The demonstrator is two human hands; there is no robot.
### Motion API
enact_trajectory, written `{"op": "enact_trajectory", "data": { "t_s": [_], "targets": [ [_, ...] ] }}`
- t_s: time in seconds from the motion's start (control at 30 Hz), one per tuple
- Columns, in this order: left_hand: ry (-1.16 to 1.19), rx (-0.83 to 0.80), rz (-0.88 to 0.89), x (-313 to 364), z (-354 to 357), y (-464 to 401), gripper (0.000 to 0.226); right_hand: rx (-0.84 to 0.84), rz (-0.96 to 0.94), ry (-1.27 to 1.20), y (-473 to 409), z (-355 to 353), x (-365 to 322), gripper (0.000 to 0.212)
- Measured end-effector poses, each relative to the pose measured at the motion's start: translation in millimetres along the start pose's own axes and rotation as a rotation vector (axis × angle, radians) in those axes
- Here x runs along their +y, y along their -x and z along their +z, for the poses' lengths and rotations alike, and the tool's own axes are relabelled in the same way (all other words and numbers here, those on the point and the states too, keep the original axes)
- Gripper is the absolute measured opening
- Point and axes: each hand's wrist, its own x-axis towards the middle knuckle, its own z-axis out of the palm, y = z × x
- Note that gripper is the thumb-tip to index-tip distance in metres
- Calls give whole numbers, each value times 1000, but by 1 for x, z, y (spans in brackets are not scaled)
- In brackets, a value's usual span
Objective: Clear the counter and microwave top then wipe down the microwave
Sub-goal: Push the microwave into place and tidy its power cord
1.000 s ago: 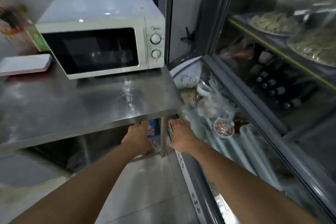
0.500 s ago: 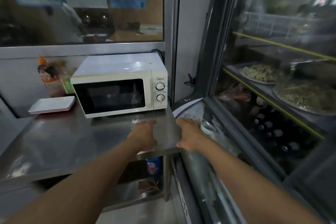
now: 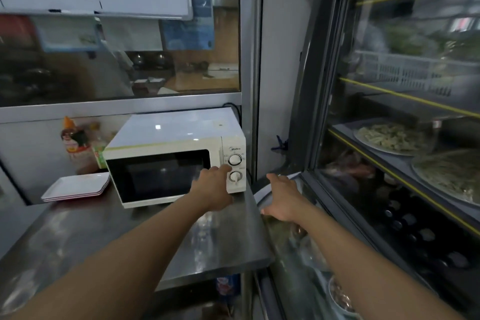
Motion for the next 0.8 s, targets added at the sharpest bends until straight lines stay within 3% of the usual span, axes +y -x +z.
{"op": "enact_trajectory", "data": {
  "t_s": [0.47,0.8],
  "targets": [
    [10,19,131,-51,-45,-171,71,86,145,-132,-150,-27,-25,81],
    [4,34,180,-55,-54,-272,67,123,211,-186,-249,-42,-7,75]
  ]
}}
